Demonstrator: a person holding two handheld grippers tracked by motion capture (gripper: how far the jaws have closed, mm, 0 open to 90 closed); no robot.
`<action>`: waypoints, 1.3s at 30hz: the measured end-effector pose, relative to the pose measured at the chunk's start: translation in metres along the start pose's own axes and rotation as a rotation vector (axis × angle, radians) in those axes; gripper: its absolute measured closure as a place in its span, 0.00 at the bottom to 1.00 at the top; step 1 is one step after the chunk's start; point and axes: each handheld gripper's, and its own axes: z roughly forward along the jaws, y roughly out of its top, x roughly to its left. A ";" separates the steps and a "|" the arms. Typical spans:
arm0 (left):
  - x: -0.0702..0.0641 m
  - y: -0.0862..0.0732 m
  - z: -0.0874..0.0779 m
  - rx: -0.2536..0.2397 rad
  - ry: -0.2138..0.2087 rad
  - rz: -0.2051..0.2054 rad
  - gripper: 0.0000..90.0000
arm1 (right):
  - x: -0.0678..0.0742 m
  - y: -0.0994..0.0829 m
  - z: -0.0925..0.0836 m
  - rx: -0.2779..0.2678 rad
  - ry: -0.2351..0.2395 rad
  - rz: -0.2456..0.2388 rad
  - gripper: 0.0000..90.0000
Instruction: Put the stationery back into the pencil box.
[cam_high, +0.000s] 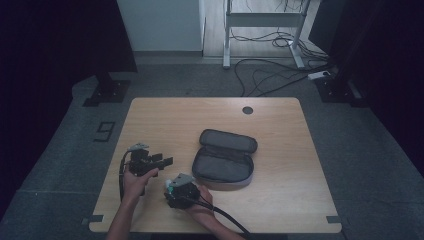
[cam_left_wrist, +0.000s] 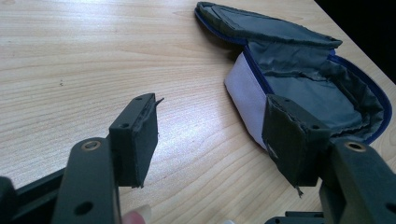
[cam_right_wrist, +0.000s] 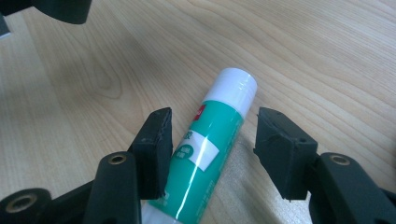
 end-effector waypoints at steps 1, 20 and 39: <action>0.000 0.000 0.000 -0.001 0.001 -0.001 0.40 | 0.000 0.000 0.001 0.004 0.000 -0.003 0.51; 0.004 0.000 -0.006 -0.048 0.028 -0.021 0.41 | 0.001 -0.001 0.002 0.034 -0.045 -0.022 0.70; 0.003 -0.002 -0.003 -0.035 0.023 -0.017 0.41 | -0.005 0.006 -0.027 -0.011 0.023 -0.029 0.72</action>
